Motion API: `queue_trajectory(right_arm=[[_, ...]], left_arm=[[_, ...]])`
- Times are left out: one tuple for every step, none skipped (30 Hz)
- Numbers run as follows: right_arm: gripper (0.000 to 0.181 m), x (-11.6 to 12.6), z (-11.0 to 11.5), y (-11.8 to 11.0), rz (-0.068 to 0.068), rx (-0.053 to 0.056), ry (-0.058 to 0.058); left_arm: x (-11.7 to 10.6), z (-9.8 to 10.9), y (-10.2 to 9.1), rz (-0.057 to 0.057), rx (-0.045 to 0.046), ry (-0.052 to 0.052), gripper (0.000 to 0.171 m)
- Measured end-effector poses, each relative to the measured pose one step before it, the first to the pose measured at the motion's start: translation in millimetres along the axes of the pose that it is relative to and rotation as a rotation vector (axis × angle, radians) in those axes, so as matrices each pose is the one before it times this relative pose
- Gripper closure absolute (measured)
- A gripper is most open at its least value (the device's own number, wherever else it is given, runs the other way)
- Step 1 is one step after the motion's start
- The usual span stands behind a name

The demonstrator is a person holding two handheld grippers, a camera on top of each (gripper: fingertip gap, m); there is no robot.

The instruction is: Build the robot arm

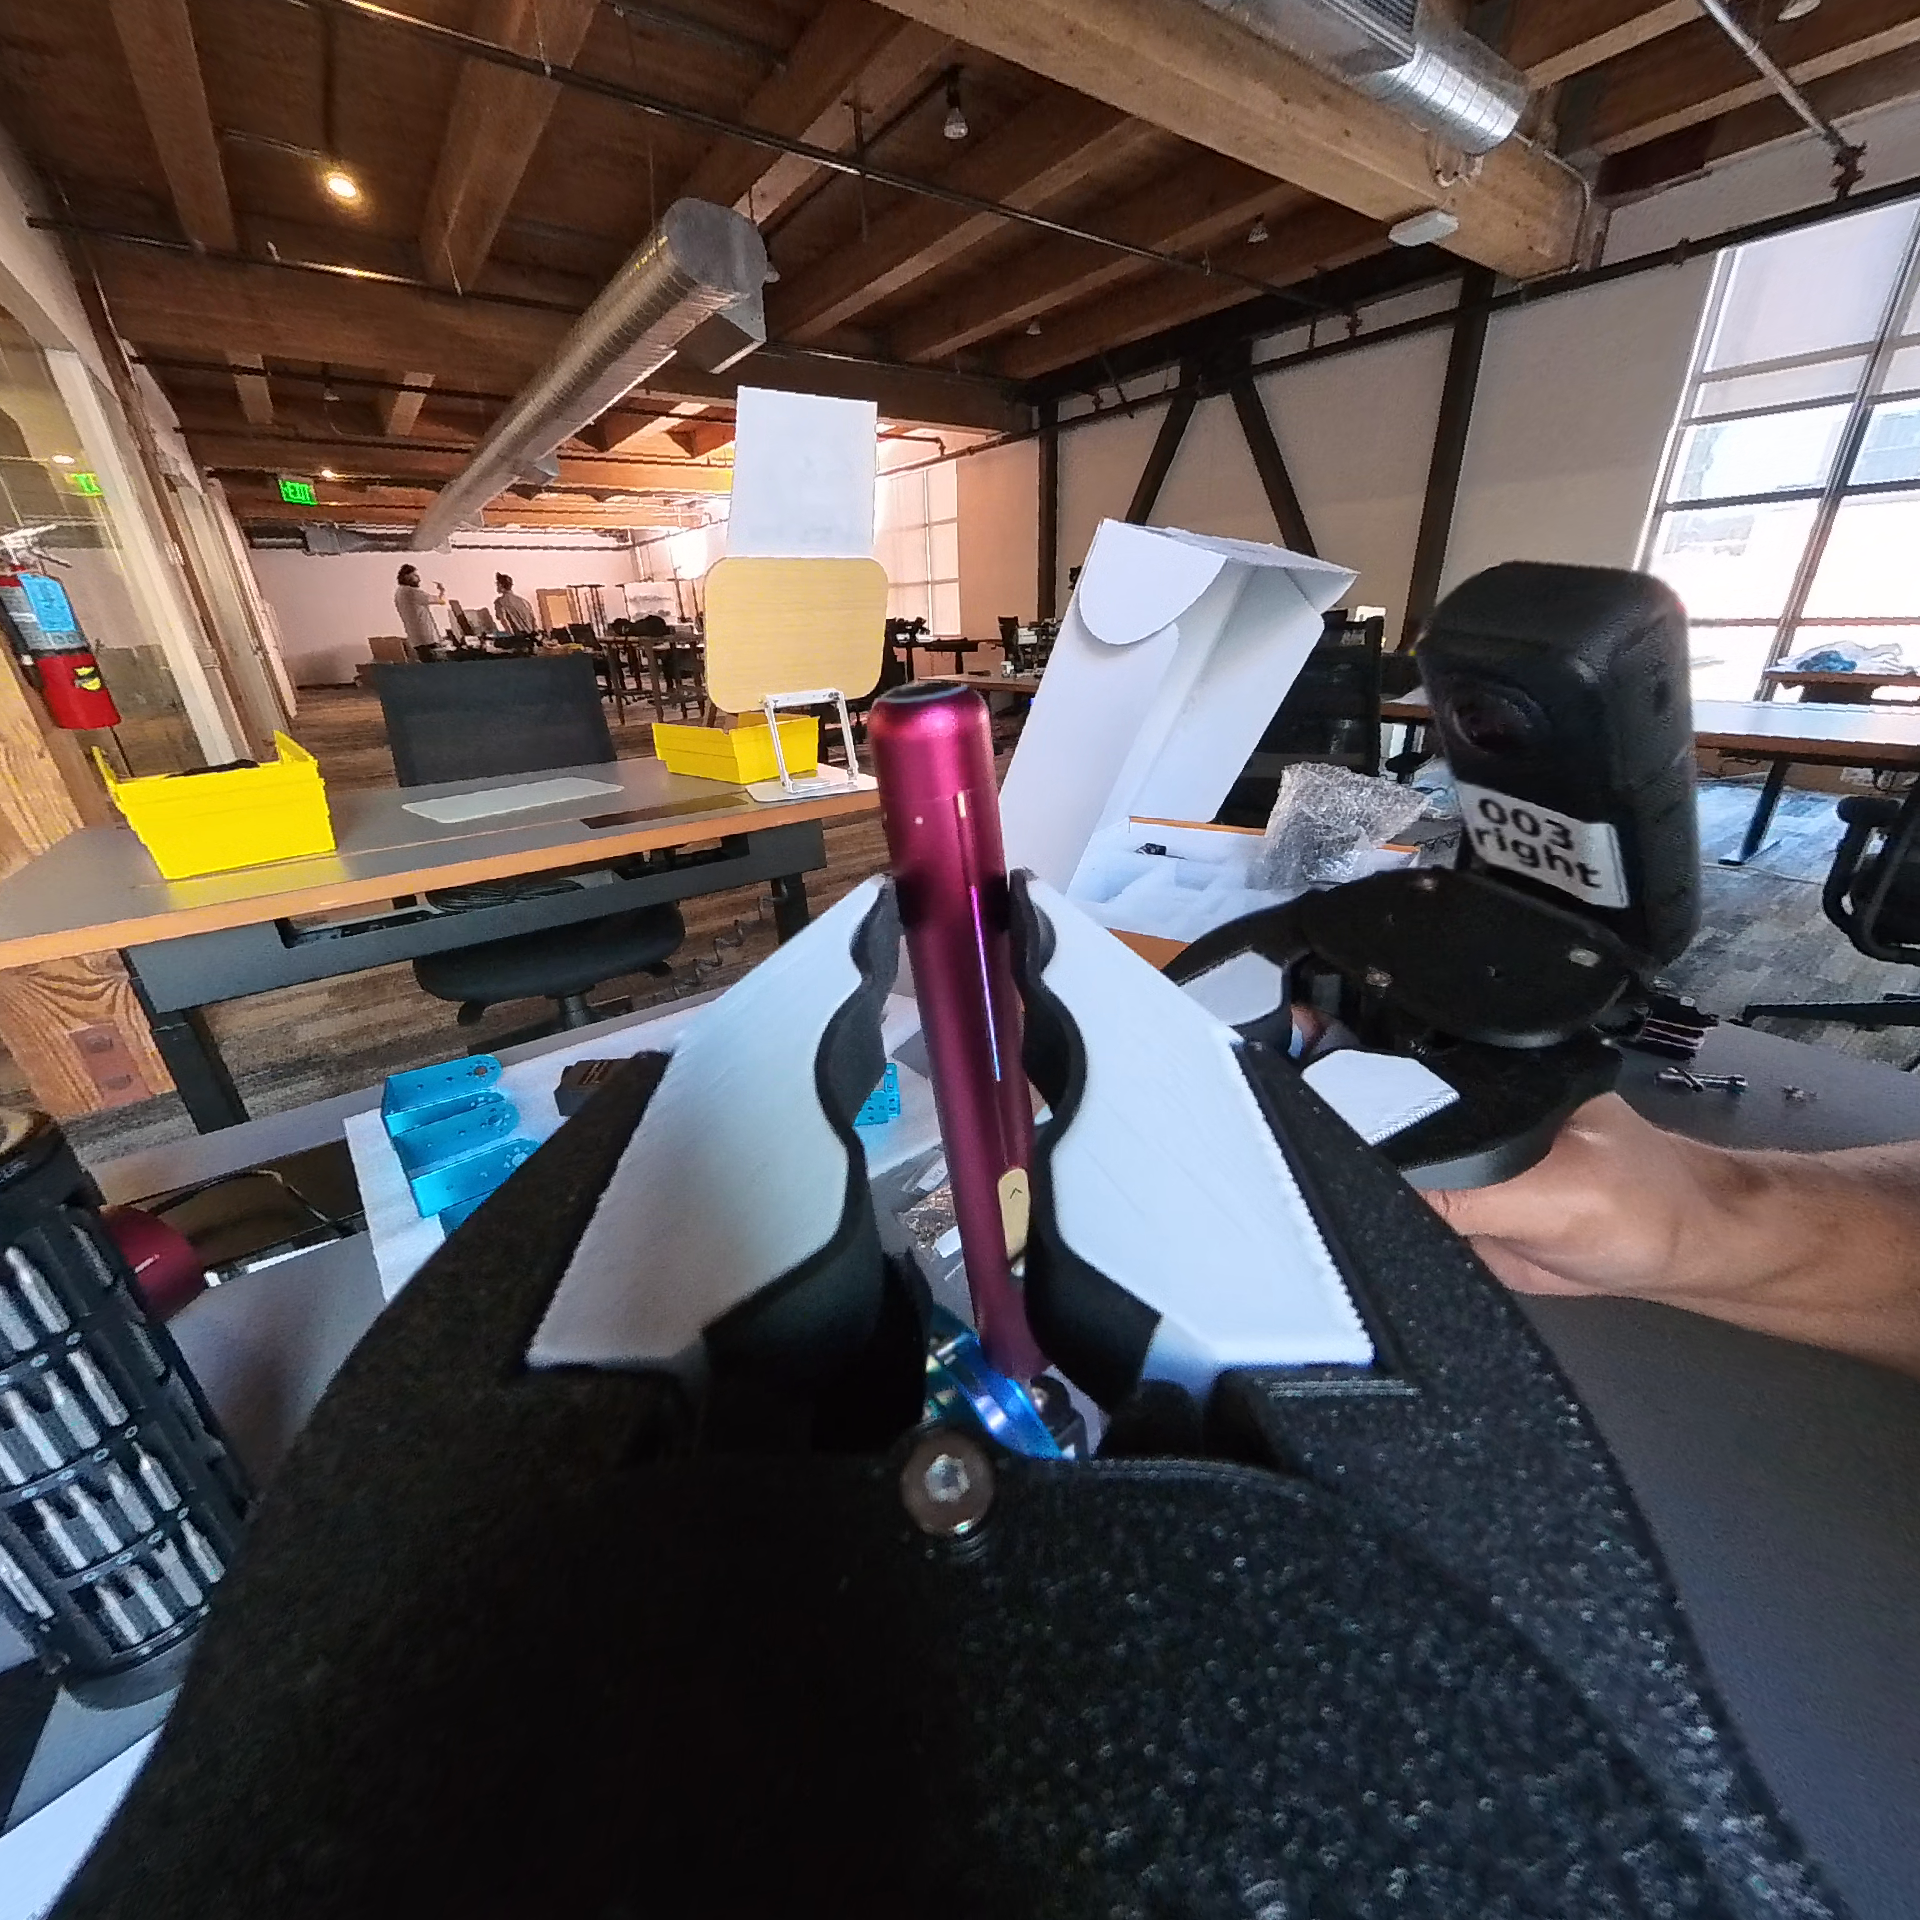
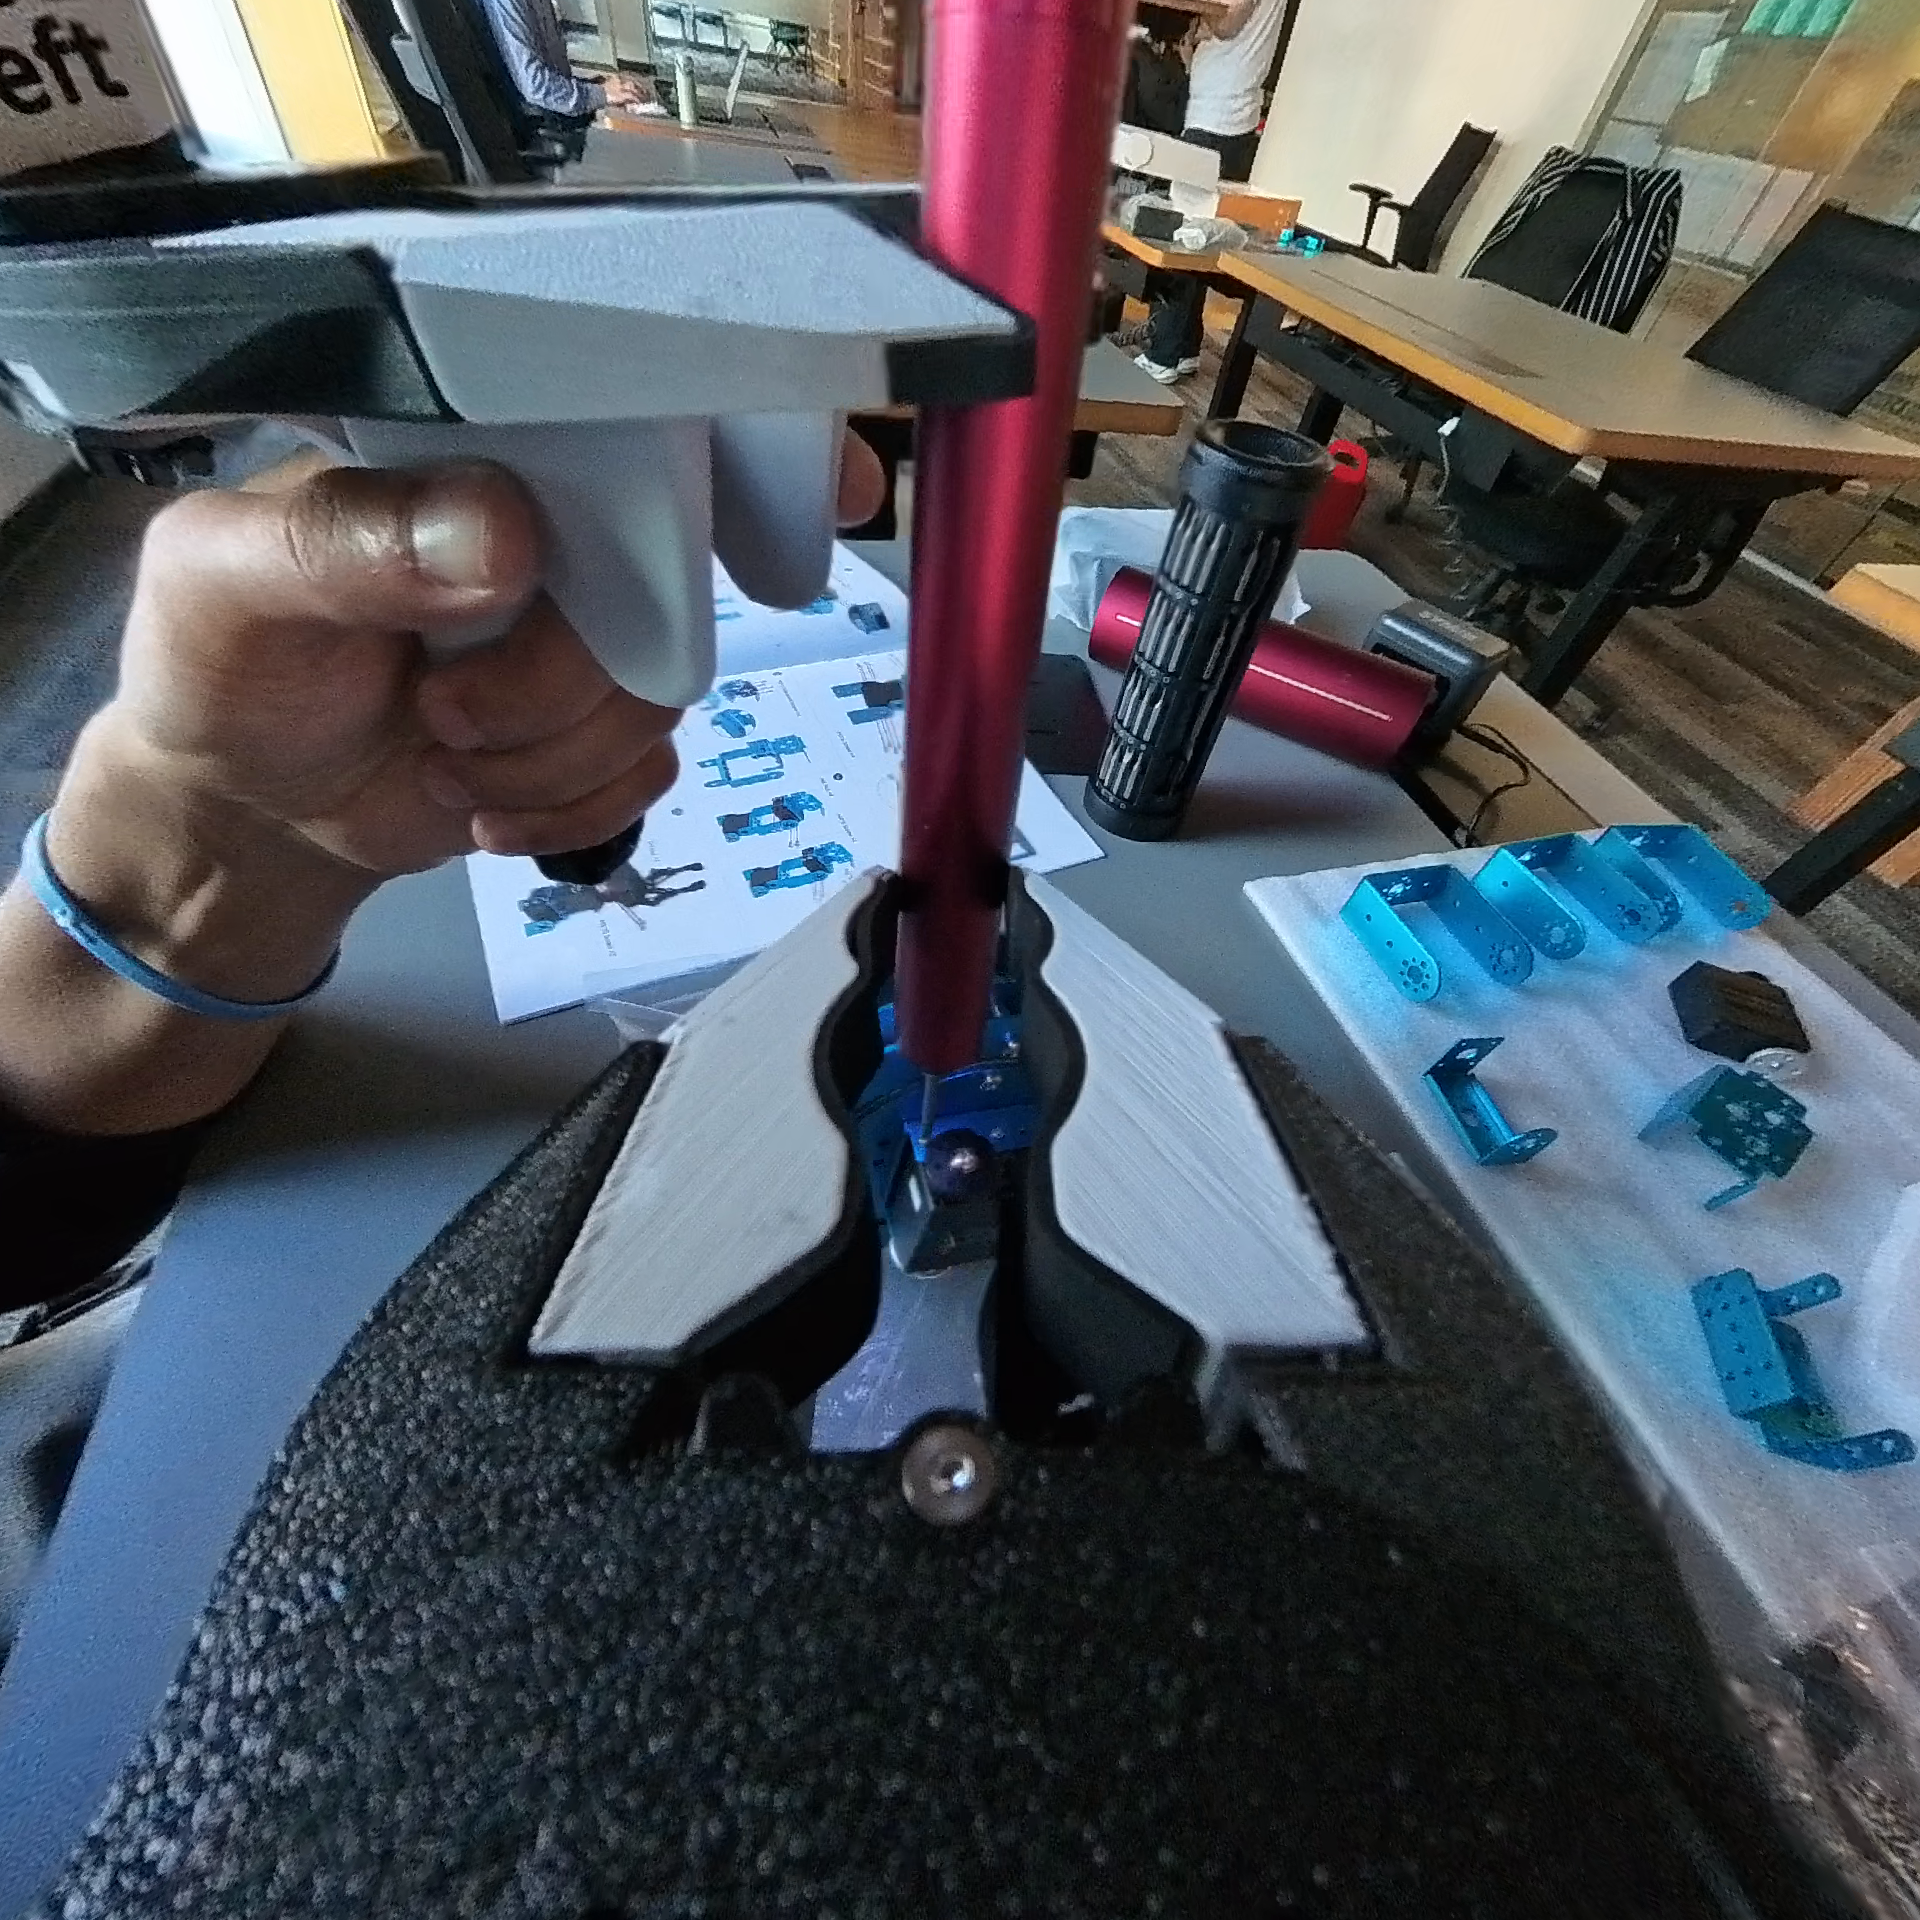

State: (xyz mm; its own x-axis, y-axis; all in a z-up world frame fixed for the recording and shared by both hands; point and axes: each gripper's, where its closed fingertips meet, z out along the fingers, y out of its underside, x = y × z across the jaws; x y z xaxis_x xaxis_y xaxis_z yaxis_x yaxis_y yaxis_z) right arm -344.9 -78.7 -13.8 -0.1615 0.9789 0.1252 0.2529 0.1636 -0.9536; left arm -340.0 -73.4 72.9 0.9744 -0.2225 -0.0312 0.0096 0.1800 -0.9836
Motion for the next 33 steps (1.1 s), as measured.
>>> queue_trajectory(right_arm=[[0.161,-0.26,0.0,-0.15,-0.0139,-0.0026,0.0094],[0.161,-0.18,0.03,-0.02,-0.0077,-0.0009,0.0056],[0.161,-0.32,0.06,0.04,0.0043,-0.0001,-0.0023],[0.161,-0.11,0.1,-0.04,0.0095,-0.0012,-0.0038],[0.162,-0.05,0.09,0.14,0.0039,-0.0018,-0.0016],[0.161,-0.1,0.05,0.08,-0.0012,-0.001,-0.0001],[0.161,-0.01,-0.17,0.22,-0.0029,-0.0035,0.0002],[0.162,0.06,-0.07,0.06,-0.003,-0.0049,0.0001],[0.161,-0.1,-0.1,0.21,-0.0018,-0.0024,-0.0018],[0.161,0.03,-0.15,0.08,0.0032,0.002,-0.0011],[0.162,-0.05,0.09,0.04,0.0028,0.0058,0.0002],[0.162,-0.04,0.07,0.14,-0.0008,0.0015,-0.0017],[0.162,0.08,-0.1,0.07,-0.0004,-0.0036,-0.0018],[0.162,-0.04,-0.05,0.15,-0.0027,-0.0033,0.0007],[0.161,-0.16,-0.07,0.18,-0.0041,-0.0023,0.0024],[0.162,-0.31,0.09,0.17,0.0011,-0.0036,-0.0009],[0.162,-0.45,-0.07,0.16,0.0058,-0.008,-0.0078],[0.162,-0.23,-0.19,0.31,0.0085,-0.006,-0.0071],[0.162,-0.13,-0.05,0.24,0.0007,0.0019,-0.0013],[0.162,-0.35,0.04,0.22,0.0012,0.0039,0.0007],[0.162,-0.88,0.02,0.24,0.0009,0.0048,-0.0038],[0.162,-0.98,0.26,0.35,0.0053,0.0029,-0.0064],[0.162,-0.65,0.05,0.37,0.0005,-0.0007,-0.0035],[0.162,-0.06,-0.04,0.19,-0.0044,0.0,0.0057],[0.163,0.32,0.04,0.02,-0.008,0.0033,0.01],[0.163,0.07,0.26,0.0,-0.0047,0.0004,0.0024],[0.163,-0.22,0.17,-0.07,0.0077,-0.0016,-0.0042],[0.163,-0.14,0.15,0.0,0.0015,0.0038,0.0013],[0.162,0.35,0.26,0.49,-0.0099,0.0012,0.0099],[0.163,0.0,0.22,-0.24,-0.0049,0.0025,0.0071],[0.162,-0.95,0.54,-0.23,0.0029,-0.0001,-0.0017],[0.162,-1.07,0.56,-0.14,0.0009,0.0018,-0.0037],[0.162,-1.02,0.46,0.04,0.0018,0.0016,-0.0035]], left_arm=[[0.85,-0.14,-0.29,0.0071,0.00346,0.0009,0.151],[0.63,-0.37,-0.13,0.0055,0.00087,0.0014,0.151],[0.25,-0.38,-0.07,0.0003,0.00065,0.002,0.151],[-0.04,-0.31,-0.14,-0.0023,0.00131,0.0008,0.151],[-0.07,-0.04,0.0,0.0004,0.00127,-0.0005,0.151],[0.05,-0.02,0.01,0.0006,0.00122,-0.0003,0.151],[0.15,0.06,0.06,-0.0022,0.00042,0.0015,0.151],[0.08,0.08,0.01,-0.0018,0.00074,0.0012,0.151],[0.17,0.03,0.0,-0.0002,0.00067,0.001,0.151],[-0.1,0.08,0.06,-0.0018,0.00038,-0.0008,0.151],[-0.22,0.04,0.04,-0.0013,0.00112,-0.0023,0.151],[0.12,-0.02,0.06,0.0008,0.00152,0.0004,0.151],[0.1,-0.2,-0.04,-0.0016,0.00137,0.0017,0.151],[0.21,-0.14,0.08,0.001,0.00252,-0.0007,0.151],[0.24,-0.24,0.06,0.0039,0.00307,-0.0014,0.151],[0.08,-0.39,0.03,0.0053,0.00048,-0.0005,0.151],[0.18,-0.36,0.13,0.0027,-0.00138,0.0015,0.151],[0.25,0.18,0.24,0.0028,-0.00144,0.0007,0.151],[-0.12,0.61,0.41,0.0054,-0.00211,-0.0028,0.151],[-0.06,0.56,0.34,0.003,-0.00303,-0.0028,0.151],[-0.25,0.32,0.34,0.0012,-0.00313,-0.001,0.151],[-0.18,0.14,0.45,-0.0007,-0.00194,0.0017,0.151],[-0.07,0.09,0.47,-0.0024,-0.0001,0.0021,0.151],[0.26,0.0,0.13,-0.0001,0.00049,0.0017,0.151],[0.2,-0.54,-0.05,0.0046,-0.00051,0.0007,0.151],[-0.1,-0.78,-0.12,0.0108,-0.00195,-0.0022,0.151],[0.04,-0.48,0.09,0.008,-0.001,-0.0022,0.151],[0.09,-0.12,0.04,-0.0019,0.0003,0.0002,0.151],[0.04,-0.01,0.29,-0.0026,-0.00094,0.0027,0.151],[-0.02,-0.28,0.03,-0.0042,0.00053,0.0038,0.151],[-0.22,-0.32,0.07,-0.0011,0.00072,0.0016,0.151],[-0.28,-0.14,0.35,0.0035,-0.00058,-0.002,0.151],[-0.32,-0.19,0.38,0.0039,-0.00151,-0.002,0.151]])
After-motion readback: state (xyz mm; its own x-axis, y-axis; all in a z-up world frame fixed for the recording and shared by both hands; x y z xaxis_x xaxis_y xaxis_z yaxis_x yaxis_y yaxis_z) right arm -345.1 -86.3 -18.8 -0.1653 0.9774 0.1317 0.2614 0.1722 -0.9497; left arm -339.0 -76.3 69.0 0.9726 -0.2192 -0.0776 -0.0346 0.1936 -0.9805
